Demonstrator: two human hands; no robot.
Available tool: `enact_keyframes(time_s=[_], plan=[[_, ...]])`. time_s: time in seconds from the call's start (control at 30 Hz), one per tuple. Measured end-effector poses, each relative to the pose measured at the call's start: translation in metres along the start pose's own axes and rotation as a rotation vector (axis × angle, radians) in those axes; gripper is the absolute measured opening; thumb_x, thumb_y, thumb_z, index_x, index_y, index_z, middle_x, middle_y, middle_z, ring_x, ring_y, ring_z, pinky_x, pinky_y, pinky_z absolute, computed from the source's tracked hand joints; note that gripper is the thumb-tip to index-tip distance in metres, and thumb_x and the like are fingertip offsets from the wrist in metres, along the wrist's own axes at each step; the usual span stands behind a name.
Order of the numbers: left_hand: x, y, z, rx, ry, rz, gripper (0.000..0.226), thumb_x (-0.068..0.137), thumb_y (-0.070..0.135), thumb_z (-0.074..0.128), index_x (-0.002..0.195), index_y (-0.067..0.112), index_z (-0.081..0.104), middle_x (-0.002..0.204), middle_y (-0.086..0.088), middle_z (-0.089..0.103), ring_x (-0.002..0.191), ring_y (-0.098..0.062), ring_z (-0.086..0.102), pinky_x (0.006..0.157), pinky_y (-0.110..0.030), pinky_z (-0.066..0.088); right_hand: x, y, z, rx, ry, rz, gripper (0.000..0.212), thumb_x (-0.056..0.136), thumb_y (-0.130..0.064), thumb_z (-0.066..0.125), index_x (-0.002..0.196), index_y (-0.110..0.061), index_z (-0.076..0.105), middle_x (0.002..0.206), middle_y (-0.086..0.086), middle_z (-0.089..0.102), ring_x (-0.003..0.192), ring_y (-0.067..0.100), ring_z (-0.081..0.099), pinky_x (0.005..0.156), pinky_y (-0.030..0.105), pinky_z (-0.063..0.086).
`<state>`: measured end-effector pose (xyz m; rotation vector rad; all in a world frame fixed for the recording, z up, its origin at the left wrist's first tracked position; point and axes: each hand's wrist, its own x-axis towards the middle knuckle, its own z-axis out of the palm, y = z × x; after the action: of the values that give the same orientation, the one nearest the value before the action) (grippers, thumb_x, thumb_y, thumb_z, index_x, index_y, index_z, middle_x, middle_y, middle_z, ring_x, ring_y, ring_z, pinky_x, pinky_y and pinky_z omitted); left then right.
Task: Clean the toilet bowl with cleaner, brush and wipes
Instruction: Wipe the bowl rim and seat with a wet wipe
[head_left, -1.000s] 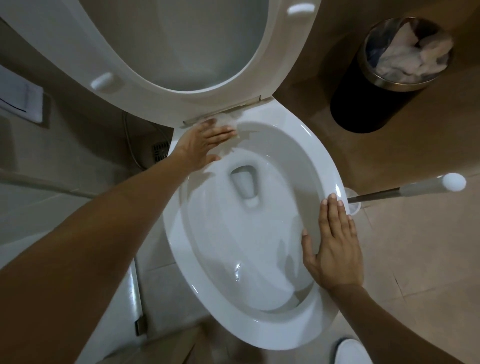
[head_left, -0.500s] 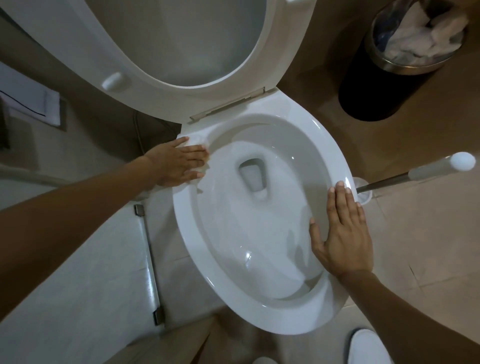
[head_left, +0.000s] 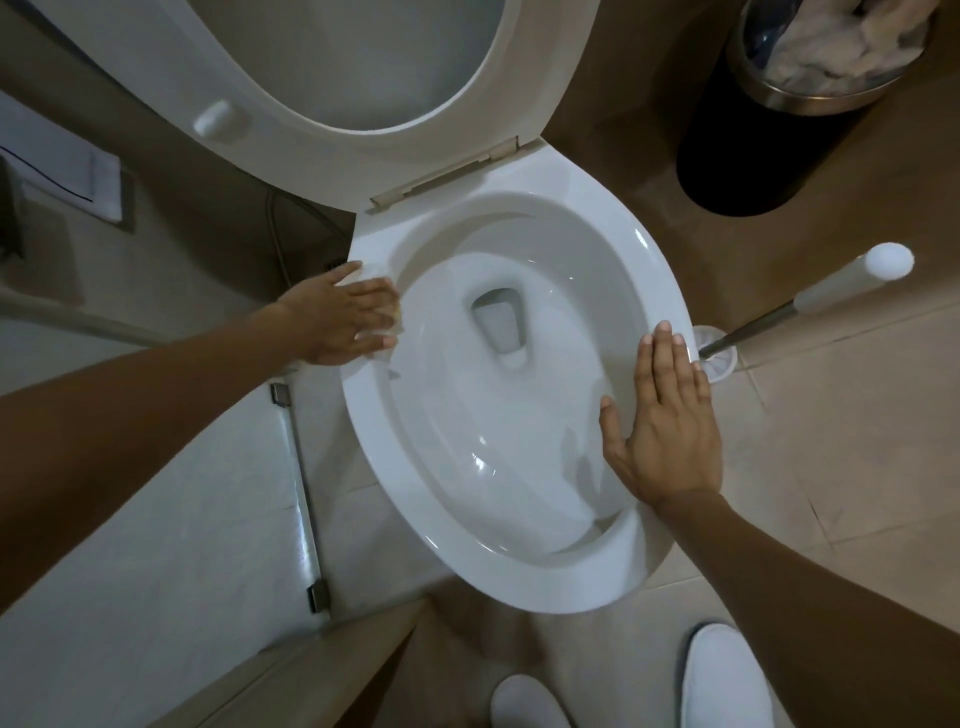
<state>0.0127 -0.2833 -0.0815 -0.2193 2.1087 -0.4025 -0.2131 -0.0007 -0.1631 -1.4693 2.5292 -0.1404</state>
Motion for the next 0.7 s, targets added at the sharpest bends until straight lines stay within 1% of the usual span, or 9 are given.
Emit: enact_keyframes(time_s=[0.07,0.13,0.2,0.33,0.4,0.47,0.5,0.6,0.7], plan=[[-0.005,0.006,0.009,-0.049,0.016,-0.019,0.068,0.092,0.054,-0.01,0.152,0.024,0.006,0.16,-0.002,-0.005,0.146,-0.018,-0.012,0.119,-0.044,-0.005,-0.001,0.0,0.0,-0.006,-0.003,-0.005,0.075,0.093,-0.05,0.024,0.153,-0.006,0.01,0.16,0.012,0.006,0.148,0.025,0.007,0.12,0.038,0.006],[-0.015,0.02,0.017,-0.141,0.051,-0.015,0.096,0.074,0.061,-0.035,0.152,0.024,0.007,0.16,-0.001,0.001,0.147,-0.019,-0.008,0.118,-0.044,-0.003,-0.001,0.0,0.0,-0.013,-0.003,-0.012,0.076,0.093,-0.05,0.022,0.153,-0.006,0.009,0.16,0.012,0.005,0.148,0.025,0.006,0.12,0.039,0.005],[-0.027,0.039,0.022,-0.244,0.06,-0.02,0.112,0.061,0.064,-0.044,0.152,0.024,0.008,0.16,0.001,0.006,0.147,-0.018,-0.004,0.117,-0.042,-0.003,-0.001,0.001,0.0,-0.019,-0.005,-0.019,0.076,0.093,-0.05,0.022,0.153,-0.005,0.008,0.16,0.013,0.004,0.148,0.025,0.005,0.12,0.039,0.004],[-0.045,0.068,0.029,-0.406,0.09,0.026,0.096,0.077,0.067,-0.023,0.149,0.025,0.025,0.157,0.005,0.023,0.147,-0.015,0.005,0.118,-0.043,0.003,-0.001,0.001,-0.001,0.0,0.0,-0.024,0.076,0.092,-0.049,0.024,0.152,-0.003,0.011,0.16,0.014,0.005,0.148,0.026,0.006,0.12,0.04,0.006],[-0.041,0.065,0.028,-0.378,0.082,0.023,0.08,0.086,0.059,-0.016,0.15,0.028,0.02,0.158,0.006,0.018,0.147,-0.012,0.003,0.118,-0.044,0.001,-0.001,0.0,0.0,0.014,0.006,-0.019,0.075,0.092,-0.046,0.023,0.152,-0.002,0.012,0.16,0.015,0.007,0.148,0.026,0.008,0.12,0.041,0.008],[-0.03,0.053,0.02,-0.257,0.015,-0.008,0.057,0.098,0.044,-0.002,0.152,0.028,0.01,0.16,0.006,0.007,0.147,-0.012,-0.003,0.118,-0.046,-0.002,-0.001,0.0,0.0,0.016,0.011,-0.022,0.073,0.092,-0.043,0.022,0.151,-0.001,0.013,0.159,0.015,0.008,0.148,0.027,0.009,0.12,0.042,0.009],[-0.024,0.047,0.014,-0.21,-0.017,-0.031,0.052,0.101,0.039,0.003,0.152,0.028,0.007,0.16,0.006,0.003,0.147,-0.012,-0.005,0.118,-0.047,-0.002,0.0,0.001,0.0,0.012,0.01,-0.026,0.071,0.092,-0.04,0.022,0.151,-0.001,0.013,0.159,0.015,0.008,0.148,0.027,0.009,0.12,0.042,0.009],[-0.015,0.037,0.014,-0.214,-0.007,-0.086,0.054,0.101,0.038,0.001,0.152,0.025,0.009,0.16,0.004,0.003,0.147,-0.014,-0.005,0.118,-0.048,0.0,0.001,0.001,0.001,0.012,0.012,-0.03,0.066,0.094,-0.032,0.021,0.152,-0.002,0.012,0.16,0.014,0.007,0.148,0.026,0.008,0.12,0.04,0.006],[-0.029,0.056,0.028,-0.298,0.071,-0.065,0.079,0.084,0.047,-0.017,0.152,0.021,0.015,0.16,0.0,0.012,0.147,-0.019,0.001,0.118,-0.048,0.005,0.0,0.002,0.003,0.004,0.021,-0.031,0.065,0.094,-0.027,0.024,0.152,-0.001,0.012,0.16,0.014,0.007,0.148,0.027,0.007,0.12,0.039,0.003]])
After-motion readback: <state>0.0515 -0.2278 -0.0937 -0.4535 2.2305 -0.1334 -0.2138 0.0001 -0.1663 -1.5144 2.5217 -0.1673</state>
